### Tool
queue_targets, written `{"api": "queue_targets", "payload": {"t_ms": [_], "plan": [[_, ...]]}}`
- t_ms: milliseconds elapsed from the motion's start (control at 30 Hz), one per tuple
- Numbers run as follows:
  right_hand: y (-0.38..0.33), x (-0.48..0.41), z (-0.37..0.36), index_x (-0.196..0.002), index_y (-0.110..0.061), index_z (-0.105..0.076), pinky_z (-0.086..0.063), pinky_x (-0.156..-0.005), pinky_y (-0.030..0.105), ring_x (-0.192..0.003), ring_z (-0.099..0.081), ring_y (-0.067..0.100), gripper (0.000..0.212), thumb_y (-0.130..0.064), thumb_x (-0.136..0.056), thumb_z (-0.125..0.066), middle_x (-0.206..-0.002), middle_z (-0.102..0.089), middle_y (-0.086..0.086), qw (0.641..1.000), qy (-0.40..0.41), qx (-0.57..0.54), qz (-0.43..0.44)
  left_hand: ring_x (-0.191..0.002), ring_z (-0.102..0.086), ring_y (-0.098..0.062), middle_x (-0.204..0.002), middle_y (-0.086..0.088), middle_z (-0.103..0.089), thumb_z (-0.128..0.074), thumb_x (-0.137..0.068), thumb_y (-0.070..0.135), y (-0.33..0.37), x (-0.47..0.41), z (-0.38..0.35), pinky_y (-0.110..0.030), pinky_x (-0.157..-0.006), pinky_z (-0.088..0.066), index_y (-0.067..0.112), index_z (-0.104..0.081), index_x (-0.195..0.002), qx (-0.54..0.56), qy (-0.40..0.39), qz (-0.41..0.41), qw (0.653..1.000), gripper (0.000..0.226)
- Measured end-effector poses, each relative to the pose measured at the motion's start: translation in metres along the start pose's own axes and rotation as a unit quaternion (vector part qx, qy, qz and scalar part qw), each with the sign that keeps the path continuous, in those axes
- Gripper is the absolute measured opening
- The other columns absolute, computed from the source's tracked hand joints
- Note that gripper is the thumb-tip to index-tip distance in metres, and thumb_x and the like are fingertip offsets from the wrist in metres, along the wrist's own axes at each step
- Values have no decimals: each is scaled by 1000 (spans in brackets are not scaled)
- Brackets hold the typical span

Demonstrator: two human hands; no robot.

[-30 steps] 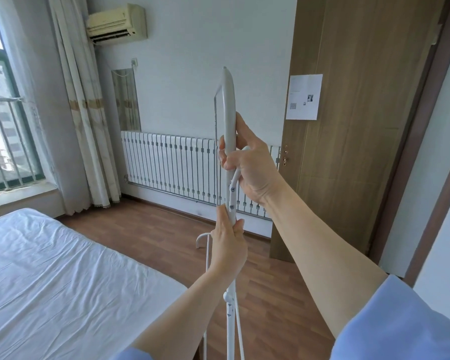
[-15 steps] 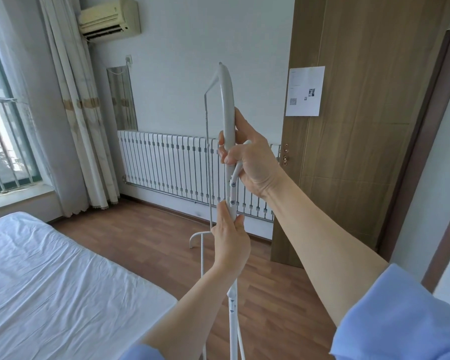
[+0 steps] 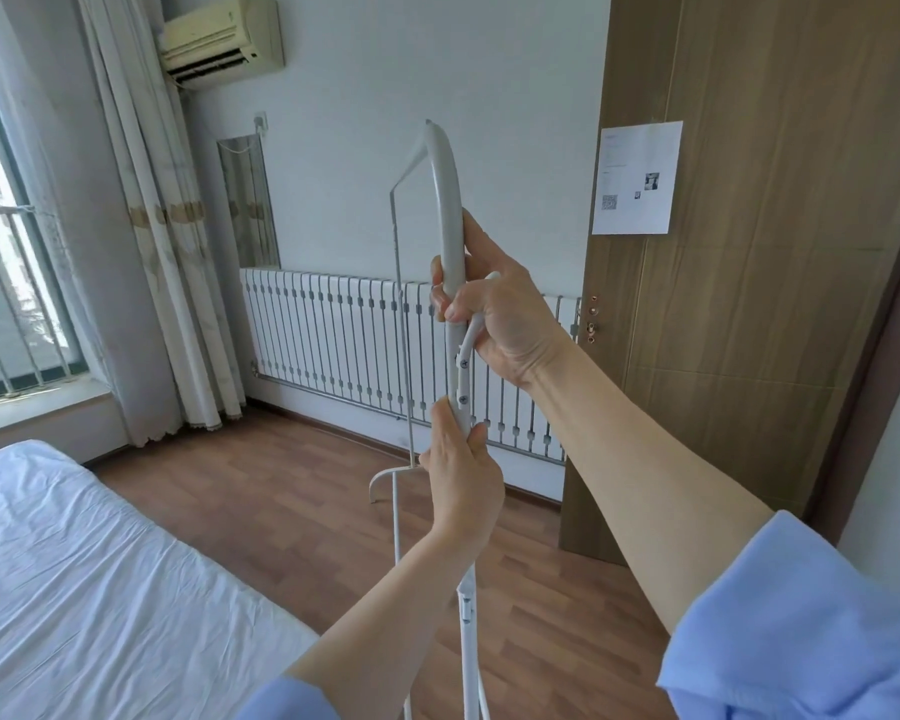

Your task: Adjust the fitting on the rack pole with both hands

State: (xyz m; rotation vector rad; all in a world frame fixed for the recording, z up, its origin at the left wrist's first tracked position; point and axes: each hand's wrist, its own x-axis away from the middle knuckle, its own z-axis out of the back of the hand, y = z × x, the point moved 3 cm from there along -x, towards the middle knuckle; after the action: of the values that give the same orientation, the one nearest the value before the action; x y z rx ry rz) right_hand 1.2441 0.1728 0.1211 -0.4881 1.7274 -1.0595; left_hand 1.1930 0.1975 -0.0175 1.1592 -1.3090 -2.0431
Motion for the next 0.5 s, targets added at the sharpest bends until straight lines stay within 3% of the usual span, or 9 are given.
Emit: {"api": "queue_targets", "payload": {"t_ms": [67, 300, 400, 500], "plan": [[6, -12, 12, -124, -32, -53, -39, -73, 31, -67, -42, 18, 80, 12, -58, -44, -79, -45, 6, 1000, -2, -8, 3, -93, -47, -32, -100, -7, -57, -28, -86, 1, -2, -13, -10, -30, -61, -31, 28, -28, -90, -18, 5, 4, 1000, 27], [30, -55, 51, -119, -35, -56, -37, -75, 34, -67, -42, 18, 79, 12, -57, -44, -78, -46, 5, 1000, -16, -18, 1, -77, -40, -13, -99, -6, -58, -29, -87, 0, -16, -60, -42, -37, -78, -35, 25, -30, -95, -52, 18, 3, 998, 26], [39, -73, 75, -121, -35, -55, -38, -75, 32, -68, -41, 18, 80, 13, -58, -43, -78, -45, 5, 999, -29, -16, 3, -87, -41, -21, -102, -5, -58, -28, -87, -1, -21, -83, -63, -26, -64, -29, 25, -30, -95, -51, 18, 20, 998, 27], [48, -93, 101, -125, -32, -53, -38, -72, 31, -68, -40, 19, 82, 13, -57, -43, -78, -44, 5, 999, -37, -15, -2, -91, -40, -24, -104, -6, -56, -28, -87, -2, -25, -104, -88, -24, -58, -24, 26, -29, -94, -53, 21, 25, 998, 28]]}}
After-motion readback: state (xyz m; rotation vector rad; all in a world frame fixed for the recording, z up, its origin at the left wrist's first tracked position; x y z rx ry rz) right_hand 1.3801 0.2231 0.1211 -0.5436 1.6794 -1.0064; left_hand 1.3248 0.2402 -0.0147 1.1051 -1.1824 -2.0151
